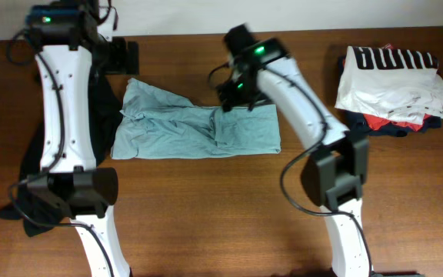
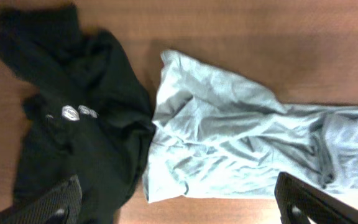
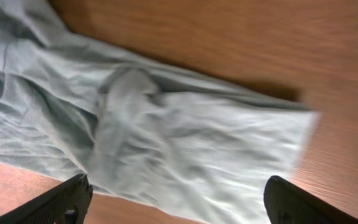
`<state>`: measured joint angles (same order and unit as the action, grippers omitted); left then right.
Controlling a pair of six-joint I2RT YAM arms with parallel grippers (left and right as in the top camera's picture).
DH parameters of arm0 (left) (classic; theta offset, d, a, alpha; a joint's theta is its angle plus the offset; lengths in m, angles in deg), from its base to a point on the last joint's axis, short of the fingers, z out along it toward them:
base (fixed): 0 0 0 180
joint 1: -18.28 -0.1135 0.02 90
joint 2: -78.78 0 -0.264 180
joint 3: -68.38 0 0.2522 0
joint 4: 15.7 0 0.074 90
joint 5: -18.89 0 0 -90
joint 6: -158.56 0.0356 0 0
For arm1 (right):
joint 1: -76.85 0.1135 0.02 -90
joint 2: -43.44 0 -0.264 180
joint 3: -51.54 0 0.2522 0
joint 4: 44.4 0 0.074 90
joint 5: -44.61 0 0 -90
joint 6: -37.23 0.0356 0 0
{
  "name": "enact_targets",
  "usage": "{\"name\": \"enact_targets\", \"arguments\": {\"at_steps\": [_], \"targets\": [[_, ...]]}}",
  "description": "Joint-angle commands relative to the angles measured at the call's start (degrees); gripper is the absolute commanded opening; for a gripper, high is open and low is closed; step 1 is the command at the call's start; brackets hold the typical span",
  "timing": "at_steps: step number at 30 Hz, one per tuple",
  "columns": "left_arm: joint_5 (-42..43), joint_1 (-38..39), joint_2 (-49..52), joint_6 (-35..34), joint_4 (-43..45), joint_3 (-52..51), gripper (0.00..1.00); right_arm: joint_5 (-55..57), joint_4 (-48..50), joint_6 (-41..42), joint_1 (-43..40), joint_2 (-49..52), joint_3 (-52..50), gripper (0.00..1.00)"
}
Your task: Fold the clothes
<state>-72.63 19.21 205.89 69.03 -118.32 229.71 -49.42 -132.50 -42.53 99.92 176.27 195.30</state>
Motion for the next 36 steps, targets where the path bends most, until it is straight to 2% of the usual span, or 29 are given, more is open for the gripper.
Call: {"name": "enact_targets", "arguments": {"at_steps": [1,5,8,15,24,32,36], "targets": [[2.14,-0.37,-1.44,0.90,3.43,-7.82,0.99,-3.52,-1.22,-2.58,-2.95,-1.66,0.83,0.93],[2.62,-0.37,-1.44,1.44,10.75,-17.53,0.99,-3.52,-2.01,-3.43,-5.25,-1.66,0.83,0.93],[5.73,-0.37,-1.44,6.49,16.92,-24.02,0.99,-3.48,-2.51,-4.50,-6.58,-1.66,0.83,0.93],[8.46,-0.37,-1.44,12.33,28.15,-32.59,0.99,-3.43,-2.78,-4.52,-8.15,-1.64,0.83,0.93],[9.01,-2.64,-1.44,11.15,33.18,-37.68,0.99,-3.26,-2.89,-5.57,-8.15,-1.64,0.83,0.93],[15.78,-5.40,-1.33,11.23,37.75,-43.30,0.99,-3.26,-2.91,-5.55,-8.15,-1.64,0.83,0.93],[16.11,-5.27,-1.33,11.23,40.46,-45.20,0.99,-3.26,-3.26,-5.55,-8.15,-1.64,0.83,0.93]]}}
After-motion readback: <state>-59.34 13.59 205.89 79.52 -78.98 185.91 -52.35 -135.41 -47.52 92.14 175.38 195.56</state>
